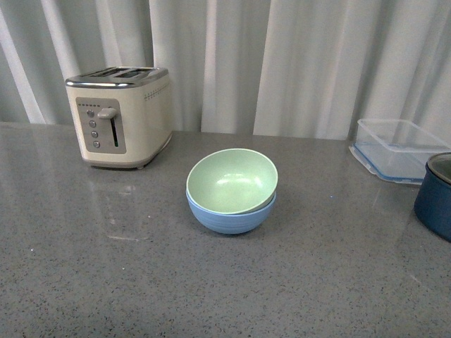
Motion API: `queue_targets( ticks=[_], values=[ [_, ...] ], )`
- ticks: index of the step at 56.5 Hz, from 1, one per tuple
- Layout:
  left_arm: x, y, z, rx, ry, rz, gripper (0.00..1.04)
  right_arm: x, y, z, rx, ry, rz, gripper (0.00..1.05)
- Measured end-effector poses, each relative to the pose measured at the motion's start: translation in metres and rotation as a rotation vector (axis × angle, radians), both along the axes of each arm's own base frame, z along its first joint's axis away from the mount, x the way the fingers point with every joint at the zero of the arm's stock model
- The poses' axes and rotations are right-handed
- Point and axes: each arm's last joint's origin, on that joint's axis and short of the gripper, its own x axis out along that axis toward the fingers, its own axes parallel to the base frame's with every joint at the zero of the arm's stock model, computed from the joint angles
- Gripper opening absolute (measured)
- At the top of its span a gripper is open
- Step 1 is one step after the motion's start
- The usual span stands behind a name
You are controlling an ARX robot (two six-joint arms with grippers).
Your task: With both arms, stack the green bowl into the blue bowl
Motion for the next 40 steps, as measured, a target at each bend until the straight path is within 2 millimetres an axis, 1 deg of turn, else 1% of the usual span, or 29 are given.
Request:
queue_targets(
  ticks=[6,10,13,33,38,40],
  values=[
    [0.000,0.000,0.000,0.000,0.000,0.000,0.98,-0.003,0.000,0.000,0.000,0.000,0.000,0.01],
    [0.000,0.000,0.000,0.000,0.000,0.000,0.98,-0.010,0.000,-0.005,0.000,0.035,0.000,0.01],
    [0.000,0.000,0.000,0.000,0.000,0.001,0.98,-0.012,0.000,-0.003,0.000,0.009,0.000,0.01],
    [0.000,0.000,0.000,0.000,-0.001,0.000,0.98,-0.012,0.000,-0.003,-0.002,0.006,0.000,0.01],
    [0.000,0.000,0.000,0.000,-0.001,0.000,0.98,-0.012,0.000,-0.003,-0.002,0.006,0.000,0.23],
    [0.000,0.000,0.000,0.000,-0.001,0.000,0.98,-0.012,0.000,-0.003,-0.001,0.006,0.000,0.30]
  ],
)
